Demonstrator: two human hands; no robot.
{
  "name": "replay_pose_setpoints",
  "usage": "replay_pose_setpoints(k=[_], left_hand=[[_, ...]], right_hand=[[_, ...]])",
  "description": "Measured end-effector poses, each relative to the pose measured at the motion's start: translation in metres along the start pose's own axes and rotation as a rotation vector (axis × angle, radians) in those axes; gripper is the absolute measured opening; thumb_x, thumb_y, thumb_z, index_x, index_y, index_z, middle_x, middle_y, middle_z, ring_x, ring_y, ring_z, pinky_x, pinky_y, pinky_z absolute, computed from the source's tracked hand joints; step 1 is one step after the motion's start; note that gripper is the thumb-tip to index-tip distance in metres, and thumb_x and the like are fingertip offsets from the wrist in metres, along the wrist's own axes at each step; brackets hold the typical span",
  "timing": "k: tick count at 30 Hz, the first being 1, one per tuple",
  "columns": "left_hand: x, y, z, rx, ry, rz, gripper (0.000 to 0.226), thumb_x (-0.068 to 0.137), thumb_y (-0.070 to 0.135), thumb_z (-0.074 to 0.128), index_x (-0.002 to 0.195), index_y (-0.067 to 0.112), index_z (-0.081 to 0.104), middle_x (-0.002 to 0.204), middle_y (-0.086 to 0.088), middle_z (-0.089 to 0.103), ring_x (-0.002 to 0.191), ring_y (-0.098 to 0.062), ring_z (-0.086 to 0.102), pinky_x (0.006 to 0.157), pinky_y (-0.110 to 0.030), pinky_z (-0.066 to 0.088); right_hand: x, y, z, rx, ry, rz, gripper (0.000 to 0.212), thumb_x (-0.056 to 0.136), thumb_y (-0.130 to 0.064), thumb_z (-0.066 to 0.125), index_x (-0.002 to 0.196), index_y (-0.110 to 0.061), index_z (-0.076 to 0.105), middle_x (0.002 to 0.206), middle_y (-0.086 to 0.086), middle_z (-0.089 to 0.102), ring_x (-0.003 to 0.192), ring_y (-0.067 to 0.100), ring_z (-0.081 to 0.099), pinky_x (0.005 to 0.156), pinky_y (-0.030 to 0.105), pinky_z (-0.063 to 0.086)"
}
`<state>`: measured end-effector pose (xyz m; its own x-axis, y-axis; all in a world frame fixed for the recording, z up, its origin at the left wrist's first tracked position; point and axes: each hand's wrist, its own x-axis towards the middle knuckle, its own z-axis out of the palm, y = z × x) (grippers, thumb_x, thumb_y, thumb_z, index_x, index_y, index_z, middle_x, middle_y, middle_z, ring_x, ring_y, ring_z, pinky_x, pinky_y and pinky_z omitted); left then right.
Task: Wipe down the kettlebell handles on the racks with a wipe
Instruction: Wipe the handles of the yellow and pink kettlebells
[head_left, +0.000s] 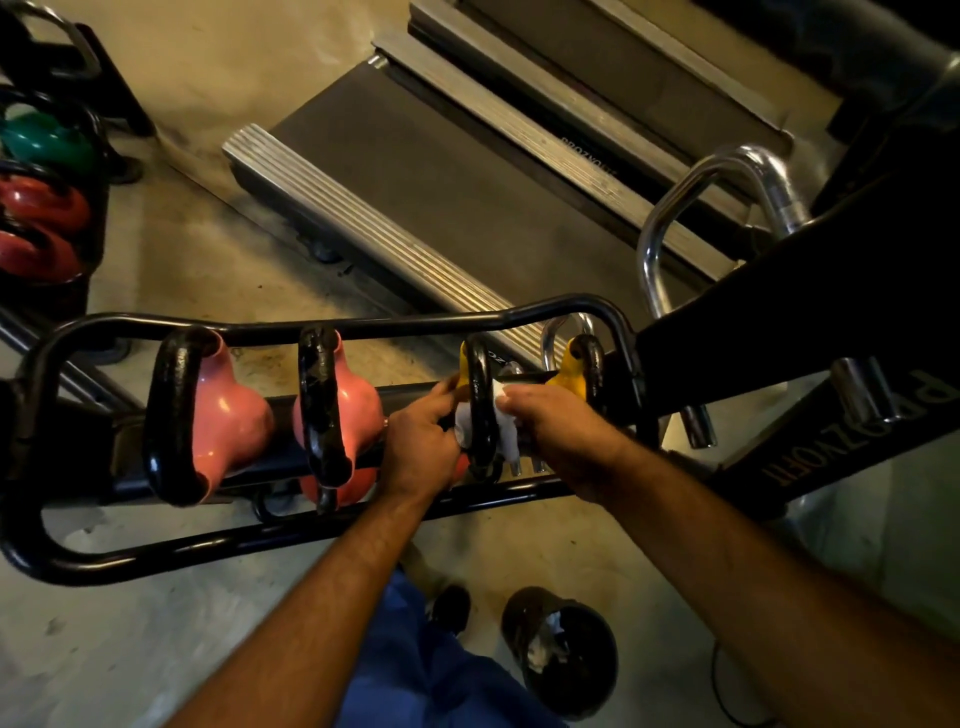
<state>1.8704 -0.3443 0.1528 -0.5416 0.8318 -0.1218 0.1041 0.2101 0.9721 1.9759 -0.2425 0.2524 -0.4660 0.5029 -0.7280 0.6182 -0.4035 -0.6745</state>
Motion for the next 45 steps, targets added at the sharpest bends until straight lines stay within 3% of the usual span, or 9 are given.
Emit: replay_pose_setpoints(k=[4,10,21,24,27,33,37,41,45], left_hand=[[0.004,0.001,0.003,0.114,0.01,0.043,0.042,0.09,0.015,0.068,0.129,0.03,0.062,0.137,0.018,0.056,0.117,0.006,0.056,0.097,-0.011,0.045],[0.009,0.005,0.002,0.122,0.014,0.037,0.036,0.09,0.018,0.069,0.125,0.029,0.066,0.126,0.014,0.066,0.109,0.001,0.064,0.094,-0.025,0.054],[0.004,0.015,0.006,0.211,0.048,0.007,0.036,0.089,0.014,0.069,0.122,0.028,0.066,0.112,0.011,0.07,0.101,-0.005,0.066,0.085,-0.017,0.052],[0.005,0.018,0.006,0.202,0.041,0.01,0.035,0.088,0.011,0.066,0.119,0.027,0.068,0.111,0.012,0.07,0.1,-0.003,0.065,0.086,-0.02,0.053],[0.004,0.019,0.003,0.181,0.034,-0.006,0.03,0.09,0.016,0.062,0.116,0.028,0.069,0.107,0.013,0.072,0.097,-0.003,0.066,0.088,-0.032,0.056],[0.0,0.023,-0.005,0.249,0.01,-0.048,0.022,0.093,0.023,0.053,0.108,0.029,0.067,0.092,0.011,0.072,0.087,-0.006,0.068,0.079,-0.042,0.058],[-0.003,0.036,-0.008,0.29,0.068,-0.021,0.024,0.095,0.018,0.053,0.111,0.023,0.07,0.101,0.005,0.073,0.094,-0.012,0.068,0.086,-0.033,0.056],[-0.011,0.049,-0.01,0.382,0.14,0.028,0.029,0.093,0.012,0.054,0.118,0.015,0.069,0.113,-0.002,0.071,0.102,-0.013,0.063,0.085,-0.019,0.045],[-0.022,0.067,-0.011,0.45,0.155,0.114,0.031,0.093,0.009,0.051,0.118,0.014,0.068,0.114,-0.001,0.069,0.099,-0.005,0.058,0.08,-0.008,0.037]], right_hand=[[-0.009,0.012,-0.013,-0.179,0.089,-0.125,0.019,0.1,-0.008,0.056,0.103,0.004,0.071,0.1,0.023,0.073,0.093,0.03,0.071,0.08,0.036,0.059],[-0.019,0.019,-0.015,-0.225,0.28,-0.281,0.018,0.096,-0.016,0.066,0.089,-0.032,0.071,0.091,0.006,0.075,0.086,0.02,0.073,0.076,0.04,0.062],[-0.016,0.018,-0.017,-0.202,0.416,-0.387,0.004,0.091,-0.03,0.067,0.091,-0.033,0.07,0.091,-0.002,0.073,0.089,0.018,0.07,0.08,0.047,0.061],[-0.019,0.014,-0.018,0.014,0.352,-0.261,0.016,0.094,-0.011,0.06,0.095,-0.02,0.073,0.094,0.008,0.073,0.091,0.026,0.07,0.074,0.039,0.06],[-0.027,0.007,-0.021,0.246,0.228,-0.107,0.016,0.093,-0.015,0.061,0.098,-0.012,0.076,0.087,0.009,0.074,0.078,0.023,0.07,0.061,0.028,0.054],[-0.035,0.011,-0.026,0.155,0.222,-0.289,0.023,0.087,0.007,0.062,0.097,-0.01,0.075,0.082,0.007,0.075,0.072,0.017,0.072,0.059,0.027,0.056],[-0.038,0.015,-0.025,0.087,0.206,-0.319,0.021,0.089,0.0,0.063,0.09,-0.016,0.076,0.085,0.008,0.074,0.081,0.023,0.069,0.068,0.032,0.055],[-0.052,0.013,-0.022,0.295,0.031,-0.157,0.02,0.098,-0.014,0.054,0.101,-0.014,0.074,0.085,0.004,0.07,0.072,0.015,0.066,0.055,0.024,0.052],[-0.063,0.018,-0.026,0.314,-0.013,-0.226,0.02,0.095,-0.002,0.057,0.1,-0.014,0.072,0.089,0.005,0.073,0.081,0.021,0.07,0.066,0.033,0.058]])
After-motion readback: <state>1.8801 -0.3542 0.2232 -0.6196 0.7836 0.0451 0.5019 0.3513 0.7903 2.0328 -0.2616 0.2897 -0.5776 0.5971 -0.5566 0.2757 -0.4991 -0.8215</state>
